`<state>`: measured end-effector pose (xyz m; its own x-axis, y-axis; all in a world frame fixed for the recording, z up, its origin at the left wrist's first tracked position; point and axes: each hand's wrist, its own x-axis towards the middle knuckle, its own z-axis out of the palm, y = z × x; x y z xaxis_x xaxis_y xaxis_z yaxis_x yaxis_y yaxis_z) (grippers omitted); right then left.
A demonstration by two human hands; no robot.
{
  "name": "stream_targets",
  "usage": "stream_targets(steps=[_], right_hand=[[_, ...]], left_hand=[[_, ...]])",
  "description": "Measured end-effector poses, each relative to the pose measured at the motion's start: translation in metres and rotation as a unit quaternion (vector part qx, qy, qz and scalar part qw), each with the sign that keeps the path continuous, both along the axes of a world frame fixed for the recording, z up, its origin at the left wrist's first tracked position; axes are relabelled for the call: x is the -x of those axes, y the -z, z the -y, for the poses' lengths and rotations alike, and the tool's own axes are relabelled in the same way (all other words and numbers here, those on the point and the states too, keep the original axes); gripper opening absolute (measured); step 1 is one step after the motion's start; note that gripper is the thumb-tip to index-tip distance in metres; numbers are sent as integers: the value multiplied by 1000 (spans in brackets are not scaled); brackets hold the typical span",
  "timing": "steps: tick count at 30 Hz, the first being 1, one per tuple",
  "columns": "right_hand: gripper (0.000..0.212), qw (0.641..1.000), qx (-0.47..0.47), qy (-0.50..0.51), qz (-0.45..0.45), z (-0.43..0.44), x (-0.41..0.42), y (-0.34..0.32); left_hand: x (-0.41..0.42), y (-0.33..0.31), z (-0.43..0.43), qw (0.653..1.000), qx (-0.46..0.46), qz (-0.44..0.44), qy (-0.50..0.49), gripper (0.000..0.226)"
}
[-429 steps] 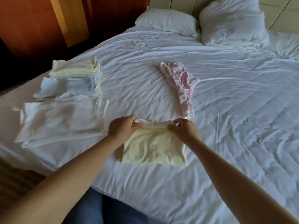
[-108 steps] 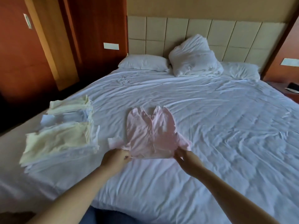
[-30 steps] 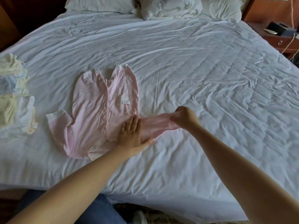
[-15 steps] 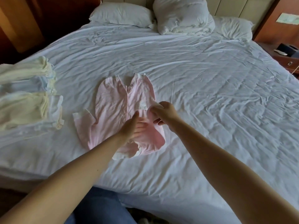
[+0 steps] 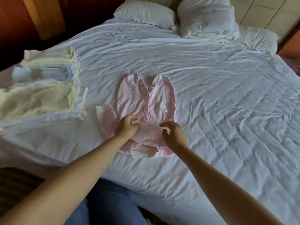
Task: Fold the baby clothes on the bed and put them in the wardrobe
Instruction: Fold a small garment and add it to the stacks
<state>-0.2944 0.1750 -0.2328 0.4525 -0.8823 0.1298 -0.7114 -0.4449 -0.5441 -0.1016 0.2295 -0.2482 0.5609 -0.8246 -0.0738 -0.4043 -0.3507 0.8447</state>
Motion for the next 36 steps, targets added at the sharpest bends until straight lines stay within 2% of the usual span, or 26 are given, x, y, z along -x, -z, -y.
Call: stream_targets(steps=[3, 6, 8, 9, 11, 12, 16, 18, 20, 23, 26, 30, 36], right_hand=[[44, 989, 0, -83, -125, -9, 7, 16], [66, 973, -17, -124, -195, -15, 15, 33], [75, 970, -8, -119, -211, -15, 19, 41], [75, 969, -1, -117, -219, -15, 19, 42], [74, 966, 1, -115, -230, -17, 18, 44], [73, 964, -1, -116, -239, -17, 17, 44], [66, 953, -49, -130, -268, -12, 15, 37], [66, 950, -67, -134, -273, -8, 13, 32], [67, 949, -79, -134, -274, -7, 10, 29], [65, 954, -75, -128, -262, -6, 7, 19], [52, 967, -5, -122, -221, -9, -3, 6], [41, 972, 36, -185, -143, -8, -48, -19], [36, 946, 53, -279, -155, -6, -146, -41]], left_hand=[[-5, 4, -15, 979, 51, 189, 49, 36], [-6, 18, -19, 907, 114, 358, 191, 40], [-1, 28, -25, 865, 83, 408, 280, 38], [2, 32, -29, 855, 39, 420, 304, 48], [4, 42, -35, 839, -38, 447, 307, 62], [6, 46, -36, 832, -48, 467, 294, 66], [9, 37, -30, 833, -166, 418, 322, 81], [8, 27, -22, 828, -200, 397, 343, 71], [6, 17, -23, 852, -165, 353, 350, 65], [-1, 11, -49, 909, 16, 301, 289, 47], [-20, 13, -87, 907, 122, 336, 225, 36], [-57, 21, -111, 900, 118, 373, 194, 34], [-84, 47, -112, 884, 122, 380, 241, 30]])
